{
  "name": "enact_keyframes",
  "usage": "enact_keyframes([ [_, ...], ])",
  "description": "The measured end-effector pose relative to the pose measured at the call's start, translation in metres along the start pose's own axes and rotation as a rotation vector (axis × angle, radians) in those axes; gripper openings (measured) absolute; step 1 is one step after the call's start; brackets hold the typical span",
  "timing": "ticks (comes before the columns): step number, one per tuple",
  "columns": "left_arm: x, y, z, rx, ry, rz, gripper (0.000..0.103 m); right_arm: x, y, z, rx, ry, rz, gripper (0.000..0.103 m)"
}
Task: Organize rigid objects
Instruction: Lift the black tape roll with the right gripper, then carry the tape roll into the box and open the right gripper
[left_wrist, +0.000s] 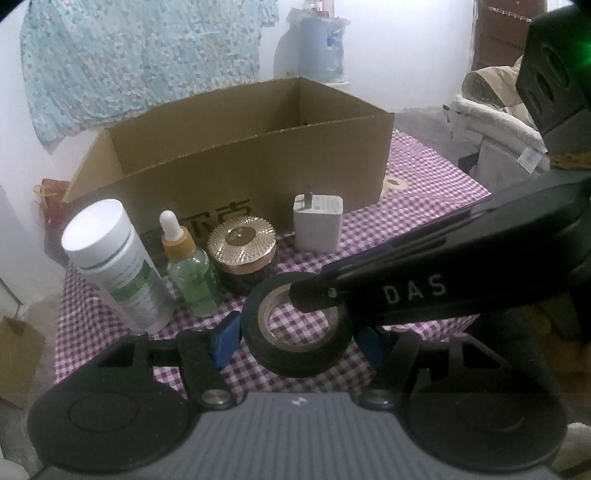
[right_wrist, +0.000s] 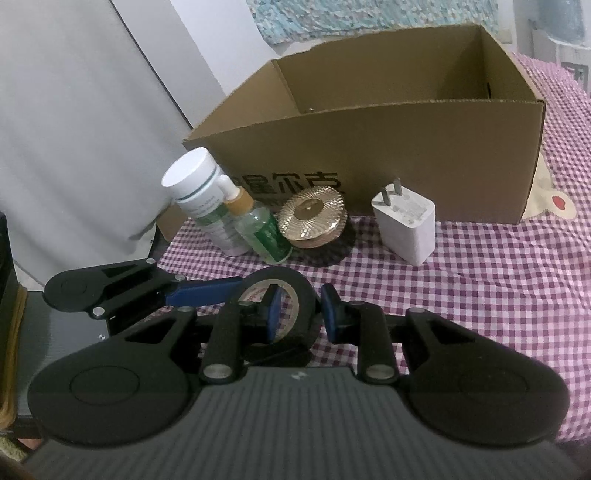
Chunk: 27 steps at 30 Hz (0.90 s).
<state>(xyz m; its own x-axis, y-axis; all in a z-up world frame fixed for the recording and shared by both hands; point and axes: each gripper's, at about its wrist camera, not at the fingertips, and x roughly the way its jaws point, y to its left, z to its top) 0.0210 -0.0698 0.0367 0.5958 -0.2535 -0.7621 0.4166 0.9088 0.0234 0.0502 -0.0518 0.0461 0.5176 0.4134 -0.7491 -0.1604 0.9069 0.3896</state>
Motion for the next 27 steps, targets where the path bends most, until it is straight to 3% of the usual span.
enact_keyframes([
  [18,-0.042,-0.004,0.011,0.038,-0.113,0.059,0.067,-0.034,0.028,0.012,-0.086,-0.095,-0.001,0.023],
  [27,-0.059,-0.001,0.033,0.074,-0.191,0.097,0.067,-0.051,0.043,0.031,-0.134,-0.152,-0.005,0.023],
])
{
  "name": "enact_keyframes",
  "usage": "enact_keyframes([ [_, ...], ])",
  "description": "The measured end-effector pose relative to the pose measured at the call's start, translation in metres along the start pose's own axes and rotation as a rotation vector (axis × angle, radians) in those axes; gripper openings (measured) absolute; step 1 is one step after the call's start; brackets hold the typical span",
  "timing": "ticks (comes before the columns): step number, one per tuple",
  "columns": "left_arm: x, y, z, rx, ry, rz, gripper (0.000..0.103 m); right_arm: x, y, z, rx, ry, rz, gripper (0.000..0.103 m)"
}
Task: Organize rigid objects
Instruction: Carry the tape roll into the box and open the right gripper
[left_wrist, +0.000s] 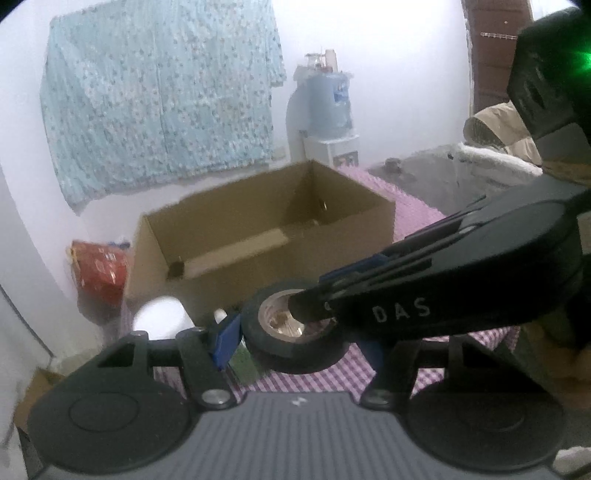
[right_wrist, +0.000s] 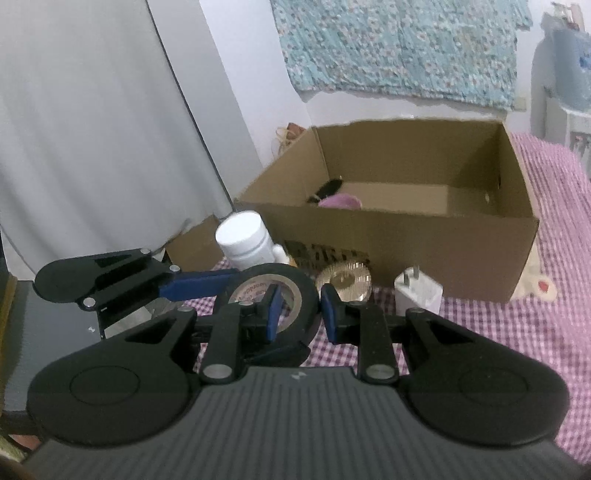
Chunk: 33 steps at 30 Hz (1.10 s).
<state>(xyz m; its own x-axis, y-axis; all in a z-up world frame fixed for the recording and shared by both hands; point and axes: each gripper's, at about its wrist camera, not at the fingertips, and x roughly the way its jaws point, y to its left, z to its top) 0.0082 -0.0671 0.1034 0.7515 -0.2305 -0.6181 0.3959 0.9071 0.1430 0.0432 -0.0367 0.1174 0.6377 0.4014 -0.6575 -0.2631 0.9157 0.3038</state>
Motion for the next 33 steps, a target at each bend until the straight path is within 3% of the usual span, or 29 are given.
enact_keyframes([
  [6,0.002,0.020,0.036,0.045,-0.052,0.014,0.067,-0.005,0.004,0.040,-0.049,-0.041,-0.006,0.023],
  [11,0.025,0.048,0.075,0.073,-0.034,-0.003,0.067,0.007,-0.008,0.090,-0.060,-0.039,-0.001,0.023],
  [15,0.066,0.072,0.106,0.065,0.042,-0.036,0.067,0.037,-0.033,0.136,-0.031,0.016,0.016,0.023],
  [22,0.156,0.120,0.133,-0.036,0.234,-0.105,0.067,0.114,-0.096,0.190,0.082,0.150,0.059,0.023],
  [28,0.228,0.142,0.135,-0.094,0.388,-0.111,0.067,0.187,-0.133,0.202,0.157,0.282,0.070,0.023],
  [33,0.265,0.150,0.130,-0.089,0.462,-0.086,0.067,0.233,-0.151,0.201,0.188,0.360,0.061,0.023],
])
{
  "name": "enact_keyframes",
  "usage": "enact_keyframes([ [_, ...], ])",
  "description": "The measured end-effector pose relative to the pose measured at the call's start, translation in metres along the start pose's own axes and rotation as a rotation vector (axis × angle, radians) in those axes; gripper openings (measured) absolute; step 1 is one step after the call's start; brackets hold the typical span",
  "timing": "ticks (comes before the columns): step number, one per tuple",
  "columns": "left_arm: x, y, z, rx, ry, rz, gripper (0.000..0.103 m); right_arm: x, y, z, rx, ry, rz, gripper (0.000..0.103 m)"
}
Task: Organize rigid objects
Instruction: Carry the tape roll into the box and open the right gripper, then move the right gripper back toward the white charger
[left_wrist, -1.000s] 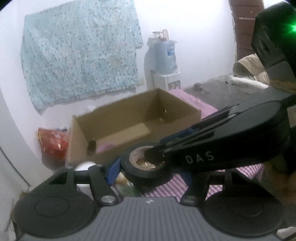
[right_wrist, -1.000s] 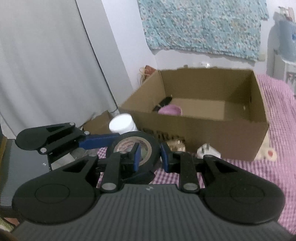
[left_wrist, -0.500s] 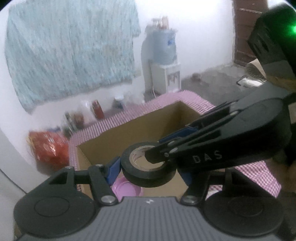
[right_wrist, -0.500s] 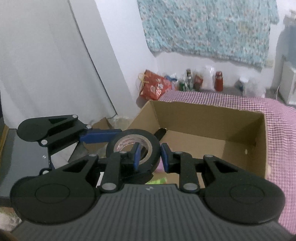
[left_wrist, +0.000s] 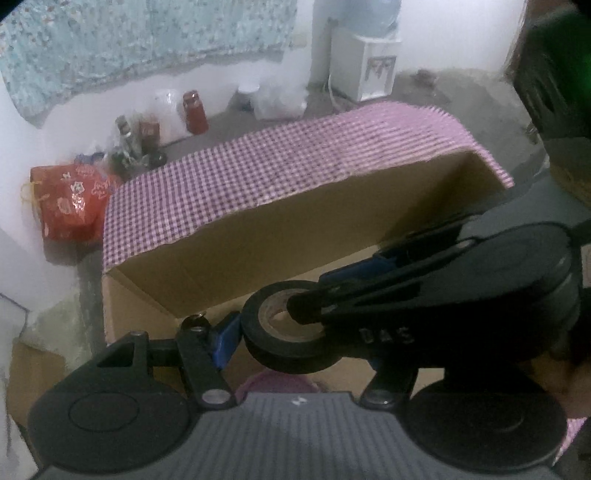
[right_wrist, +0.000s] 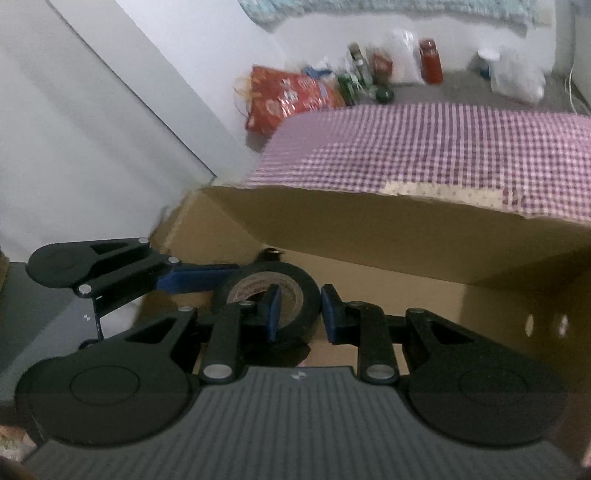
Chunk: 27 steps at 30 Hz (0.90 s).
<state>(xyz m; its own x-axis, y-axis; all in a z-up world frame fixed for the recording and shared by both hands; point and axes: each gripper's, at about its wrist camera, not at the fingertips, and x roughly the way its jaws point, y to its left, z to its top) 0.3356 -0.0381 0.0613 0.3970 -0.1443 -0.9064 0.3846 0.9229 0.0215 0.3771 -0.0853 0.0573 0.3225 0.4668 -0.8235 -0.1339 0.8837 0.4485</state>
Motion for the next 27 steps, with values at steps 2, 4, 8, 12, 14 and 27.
enact_keyframes([
  [2,0.007,0.001,0.001,0.003,0.014,0.013,0.067,0.012,-0.004,0.003,0.003,0.018,-0.005,0.023],
  [4,0.016,0.002,0.003,0.005,0.027,0.022,0.067,0.024,-0.008,0.007,0.007,0.032,-0.008,0.023],
  [8,0.030,0.003,0.006,-0.002,0.048,0.041,0.067,0.043,-0.016,0.014,0.030,0.047,-0.004,0.024],
  [12,0.038,0.007,0.004,-0.013,0.060,0.054,0.068,0.053,-0.023,0.016,0.067,0.053,0.012,0.025],
  [14,0.036,0.005,0.003,-0.009,0.046,0.067,0.071,0.058,-0.029,0.016,0.085,0.052,0.022,0.027],
  [27,-0.030,0.008,-0.008,-0.072,-0.109,0.032,0.081,-0.009,-0.026,0.005,0.133,-0.084,0.116,0.037],
])
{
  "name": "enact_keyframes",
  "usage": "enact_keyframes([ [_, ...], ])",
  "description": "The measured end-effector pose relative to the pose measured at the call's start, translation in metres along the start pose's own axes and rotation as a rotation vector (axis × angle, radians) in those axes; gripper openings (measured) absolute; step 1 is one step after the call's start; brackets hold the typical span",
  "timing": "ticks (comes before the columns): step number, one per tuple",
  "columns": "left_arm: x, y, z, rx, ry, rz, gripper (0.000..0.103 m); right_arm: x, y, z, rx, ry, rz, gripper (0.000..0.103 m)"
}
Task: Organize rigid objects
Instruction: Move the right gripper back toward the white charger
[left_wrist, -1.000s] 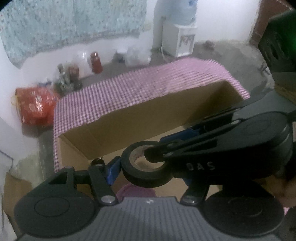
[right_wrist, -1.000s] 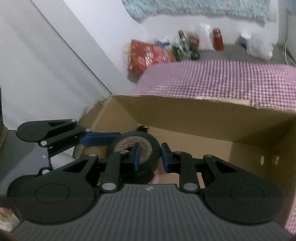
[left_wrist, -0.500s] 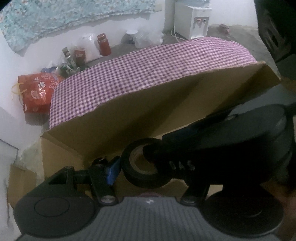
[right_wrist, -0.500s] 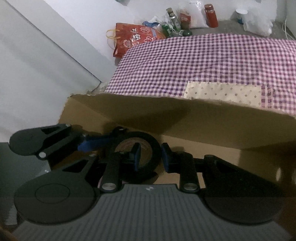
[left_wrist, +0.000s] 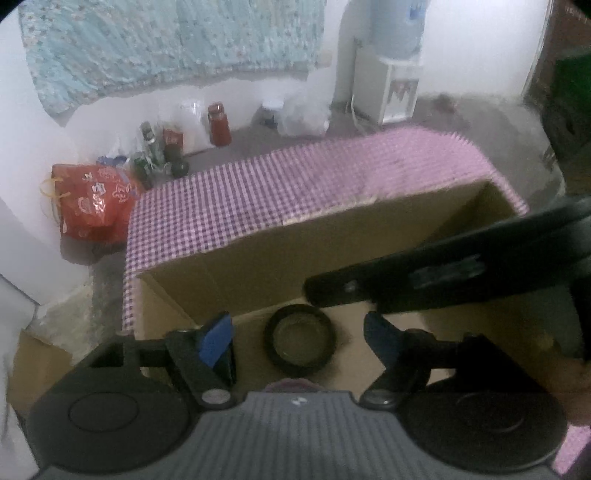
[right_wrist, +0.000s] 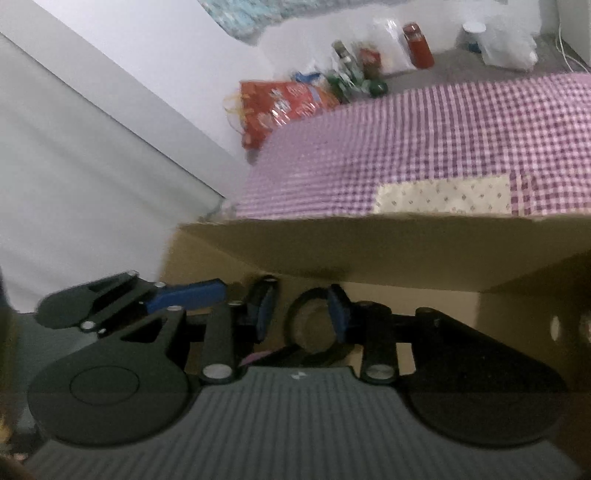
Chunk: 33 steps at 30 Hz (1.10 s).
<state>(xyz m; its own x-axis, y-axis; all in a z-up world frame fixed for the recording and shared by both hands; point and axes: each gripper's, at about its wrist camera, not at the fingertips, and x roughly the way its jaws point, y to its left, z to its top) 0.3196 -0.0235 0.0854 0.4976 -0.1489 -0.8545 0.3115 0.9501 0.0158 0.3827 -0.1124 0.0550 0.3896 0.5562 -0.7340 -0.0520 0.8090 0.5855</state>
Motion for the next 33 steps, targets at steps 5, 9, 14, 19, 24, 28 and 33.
enact_keyframes([
  [5,-0.058,0.008,-0.017,-0.047,-0.123,-0.016,0.089,-0.081,0.019,-0.022,-0.036,-0.127,0.089,0.049],
  [9,-0.110,0.010,-0.042,-0.064,-0.215,-0.052,0.092,-0.155,0.035,-0.060,-0.111,-0.242,0.113,0.070],
  [14,-0.159,-0.001,-0.084,-0.023,-0.300,-0.077,0.102,-0.230,0.063,-0.127,-0.305,-0.353,-0.011,0.101],
  [19,-0.169,-0.020,-0.144,-0.022,-0.300,-0.102,0.103,-0.249,0.080,-0.194,-0.475,-0.341,-0.263,0.102],
  [24,-0.149,-0.030,-0.204,-0.052,-0.265,-0.181,0.103,-0.222,0.081,-0.246,-0.591,-0.266,-0.477,0.102],
  [28,-0.135,-0.036,-0.237,-0.078,-0.282,-0.231,0.103,-0.204,0.077,-0.270,-0.629,-0.230,-0.531,0.102],
  [33,-0.122,-0.038,-0.259,-0.141,-0.341,-0.337,0.103,-0.197,0.061,-0.276,-0.590,-0.230,-0.418,0.102],
])
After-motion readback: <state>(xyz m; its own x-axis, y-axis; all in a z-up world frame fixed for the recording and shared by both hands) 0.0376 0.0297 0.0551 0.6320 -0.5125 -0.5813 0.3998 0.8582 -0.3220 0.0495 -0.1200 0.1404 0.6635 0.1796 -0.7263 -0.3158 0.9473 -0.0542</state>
